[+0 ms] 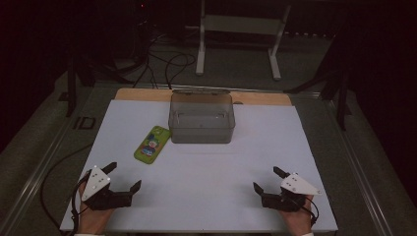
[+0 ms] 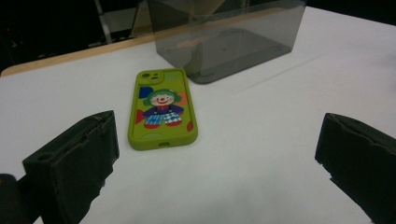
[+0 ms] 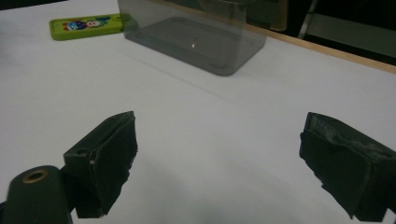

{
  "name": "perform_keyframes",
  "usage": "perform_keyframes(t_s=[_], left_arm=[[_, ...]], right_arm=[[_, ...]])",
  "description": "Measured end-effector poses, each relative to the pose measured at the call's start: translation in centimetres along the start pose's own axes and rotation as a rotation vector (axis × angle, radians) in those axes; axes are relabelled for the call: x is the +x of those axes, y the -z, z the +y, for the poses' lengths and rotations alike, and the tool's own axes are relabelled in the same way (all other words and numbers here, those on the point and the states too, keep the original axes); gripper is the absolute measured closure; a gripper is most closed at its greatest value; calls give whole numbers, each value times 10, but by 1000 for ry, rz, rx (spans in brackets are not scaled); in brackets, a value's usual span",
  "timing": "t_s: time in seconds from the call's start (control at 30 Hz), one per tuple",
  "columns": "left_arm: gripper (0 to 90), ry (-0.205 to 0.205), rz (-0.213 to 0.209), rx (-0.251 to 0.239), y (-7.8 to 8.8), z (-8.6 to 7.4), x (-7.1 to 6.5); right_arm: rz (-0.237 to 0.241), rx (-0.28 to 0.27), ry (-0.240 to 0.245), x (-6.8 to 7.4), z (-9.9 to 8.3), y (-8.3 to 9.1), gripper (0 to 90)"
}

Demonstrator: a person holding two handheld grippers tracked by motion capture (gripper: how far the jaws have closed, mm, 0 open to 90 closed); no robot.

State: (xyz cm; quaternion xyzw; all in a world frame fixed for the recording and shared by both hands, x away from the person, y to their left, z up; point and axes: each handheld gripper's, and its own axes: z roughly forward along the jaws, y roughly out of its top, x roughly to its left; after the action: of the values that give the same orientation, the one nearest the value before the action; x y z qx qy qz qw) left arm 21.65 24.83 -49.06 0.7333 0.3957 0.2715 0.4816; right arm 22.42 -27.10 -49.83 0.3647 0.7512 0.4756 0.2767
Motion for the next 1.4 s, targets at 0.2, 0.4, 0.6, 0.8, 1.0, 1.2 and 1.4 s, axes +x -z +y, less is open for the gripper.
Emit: perform_keyframes(t_s=[0.2, 0.4, 0.6, 0.8, 1.0, 1.2, 1.4], left_arm=[[0, 43, -13, 8, -1, -1, 3], [0, 57, 2, 10, -1, 1, 3], [0, 41, 13, 41, -4, 7, 0], [0, 32, 26, 101, -13, 15, 3], [0, 22, 35, 166, -24, 19, 8], [0, 12, 44, 191, -35, 25, 13], [0, -9, 50, 241, -50, 29, 16]], right_arm=[[-2, -10, 2, 1, 0, 0, 109], [-9, -24, 0, 0, 0, 1, 109], [-5, -34, 0, 0, -1, 1, 110], [-8, -35, -6, -1, -1, 1, 109], [-14, -42, -11, -2, -2, 2, 109], [-13, -46, -9, -1, -2, 1, 109], [-11, -44, -9, 0, -2, 1, 109]])
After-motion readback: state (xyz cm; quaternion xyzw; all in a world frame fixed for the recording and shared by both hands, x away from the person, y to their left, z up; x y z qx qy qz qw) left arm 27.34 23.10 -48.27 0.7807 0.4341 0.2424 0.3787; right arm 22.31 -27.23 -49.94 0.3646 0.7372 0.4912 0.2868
